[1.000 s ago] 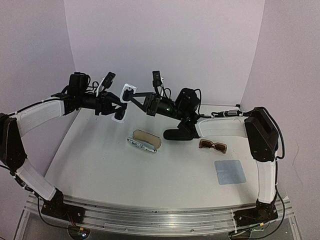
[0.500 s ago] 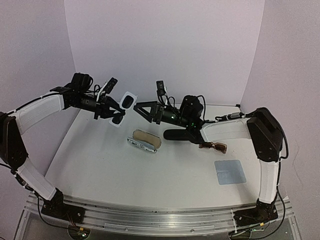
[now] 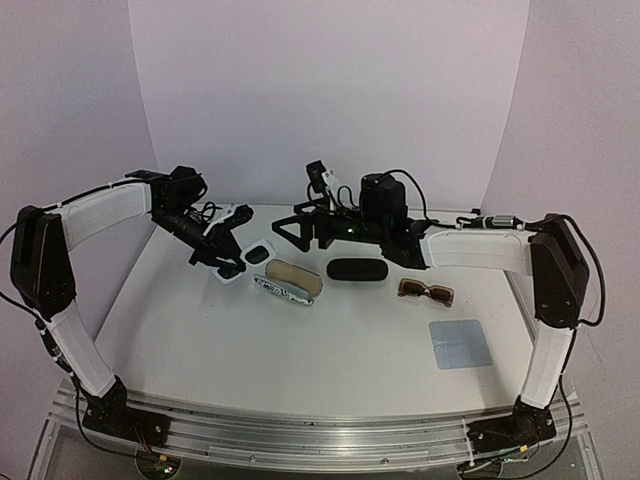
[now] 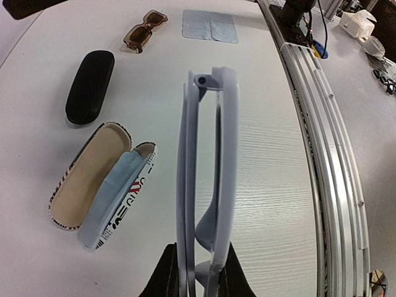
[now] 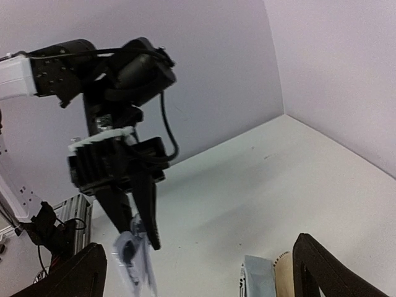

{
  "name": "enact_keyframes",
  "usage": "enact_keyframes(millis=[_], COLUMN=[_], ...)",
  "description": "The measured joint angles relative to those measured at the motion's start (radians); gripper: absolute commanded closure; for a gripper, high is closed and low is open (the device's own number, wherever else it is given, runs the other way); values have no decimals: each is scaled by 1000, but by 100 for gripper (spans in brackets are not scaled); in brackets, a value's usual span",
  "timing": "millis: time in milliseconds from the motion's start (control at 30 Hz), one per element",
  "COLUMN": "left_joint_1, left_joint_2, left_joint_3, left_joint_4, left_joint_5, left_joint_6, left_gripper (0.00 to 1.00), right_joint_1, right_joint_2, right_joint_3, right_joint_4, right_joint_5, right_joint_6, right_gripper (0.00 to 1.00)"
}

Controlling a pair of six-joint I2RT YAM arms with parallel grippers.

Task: Organize the sunglasses
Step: Move the sunglasses case at the center of the board.

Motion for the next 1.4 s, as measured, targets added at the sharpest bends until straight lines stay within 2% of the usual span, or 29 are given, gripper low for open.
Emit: enact_keyframes(millis=[67,200,433,667,900,1100,1233,1400], left_joint_1=[7,52,142,147,148,147,148,147], left_joint_2=[5,9,9,8,5,5,5,5], left_joint_3=[0,-12,-108,-132,-132,-132,-132,-132], left_joint_4=[-22,-35,-22,-16,-10,-10,-10,-10], left_joint_5=[0,0,-28,-42,-42,-41,-40,-36], left_joint_6=[0,-24,-66,-79,-82,-83,-84,-95], left_gripper=[93,91,90,90,90,90,90,90], right_joint_1=[-14,-27,27,32,-14,-31,-30,-30], right_joint_2=[43,194,306,351,379,464,485,485], right_joint_3=[41,209,261,370,383,385,385,385], right_joint_4=[-56,-226,-459,-521,-522,-548,-569,-570], right_joint_5=[26,70,171,299,367,326,291,241], right_joint_6=[4,-29,-159,-134,-90,-103,-115,-158], right_gripper=[11,12,9,18,28,43,67,81])
